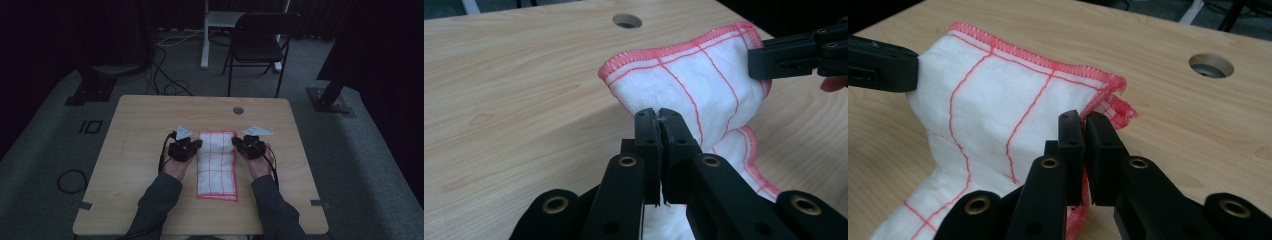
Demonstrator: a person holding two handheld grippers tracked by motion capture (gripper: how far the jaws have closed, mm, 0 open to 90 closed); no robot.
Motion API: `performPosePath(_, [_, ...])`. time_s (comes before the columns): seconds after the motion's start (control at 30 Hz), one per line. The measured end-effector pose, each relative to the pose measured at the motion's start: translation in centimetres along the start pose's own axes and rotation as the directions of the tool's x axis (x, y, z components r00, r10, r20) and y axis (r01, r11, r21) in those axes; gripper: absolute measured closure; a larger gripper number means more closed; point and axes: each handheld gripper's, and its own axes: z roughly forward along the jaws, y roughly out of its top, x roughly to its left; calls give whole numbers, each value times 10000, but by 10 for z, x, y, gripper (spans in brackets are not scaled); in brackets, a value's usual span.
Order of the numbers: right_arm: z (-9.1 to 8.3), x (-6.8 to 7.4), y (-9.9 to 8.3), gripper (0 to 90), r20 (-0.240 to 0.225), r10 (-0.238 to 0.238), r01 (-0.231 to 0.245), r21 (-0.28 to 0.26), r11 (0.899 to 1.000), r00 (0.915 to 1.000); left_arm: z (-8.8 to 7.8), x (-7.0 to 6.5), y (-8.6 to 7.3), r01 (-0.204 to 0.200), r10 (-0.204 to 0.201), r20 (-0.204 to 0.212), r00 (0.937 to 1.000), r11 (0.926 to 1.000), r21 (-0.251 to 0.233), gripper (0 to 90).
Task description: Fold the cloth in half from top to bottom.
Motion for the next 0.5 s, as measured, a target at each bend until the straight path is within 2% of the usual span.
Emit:
performPosePath(0.2, [-12, 8, 1, 868, -172, -126, 121, -253, 9996, 9998, -8, -2, -6, 30, -30, 15, 10000, 10000, -75, 883])
performPosePath(0.5, [-17, 21, -18, 867, -431, -327, 325, -49, 9995, 9985, -17, -7, -30, 202, -199, 249, 9995, 9997, -101, 882])
